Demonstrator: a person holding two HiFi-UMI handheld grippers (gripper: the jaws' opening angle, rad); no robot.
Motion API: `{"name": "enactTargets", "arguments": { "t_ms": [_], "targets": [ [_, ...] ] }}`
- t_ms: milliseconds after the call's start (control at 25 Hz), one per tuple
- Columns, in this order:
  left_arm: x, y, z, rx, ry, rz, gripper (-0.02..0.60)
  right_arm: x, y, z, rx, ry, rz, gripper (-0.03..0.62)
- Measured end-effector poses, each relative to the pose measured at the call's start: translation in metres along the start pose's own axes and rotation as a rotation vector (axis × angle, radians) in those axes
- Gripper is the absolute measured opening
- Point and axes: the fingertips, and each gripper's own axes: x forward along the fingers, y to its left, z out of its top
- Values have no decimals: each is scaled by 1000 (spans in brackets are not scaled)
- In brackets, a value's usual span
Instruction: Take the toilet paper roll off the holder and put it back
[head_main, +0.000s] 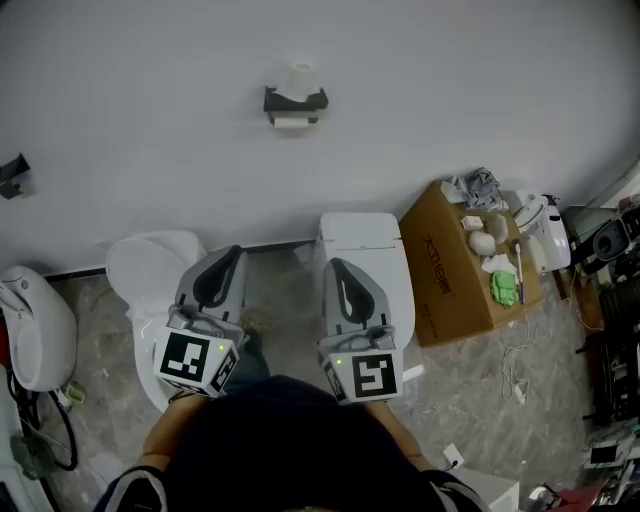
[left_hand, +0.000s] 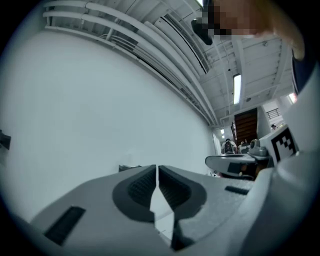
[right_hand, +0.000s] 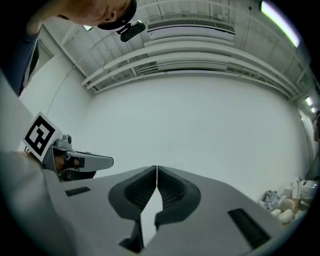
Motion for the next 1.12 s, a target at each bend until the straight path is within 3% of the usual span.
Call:
{"name": "enactTargets", "arguments": {
  "t_ms": [280,600,800,1120],
  "targets": [
    [74,44,-6,14,-8,-22,23,77,-31,-19,19,16,-29,17],
    [165,97,0,39,-10,-95,129,168,-63,-22,42,27,-72,17],
    [209,125,-9,29,-3,-147,183,207,-76,-32,52,32,-93,15],
    [264,155,-20,11,-20,-227,216,252,-97,-51,58,53,-160,15]
  ]
}}
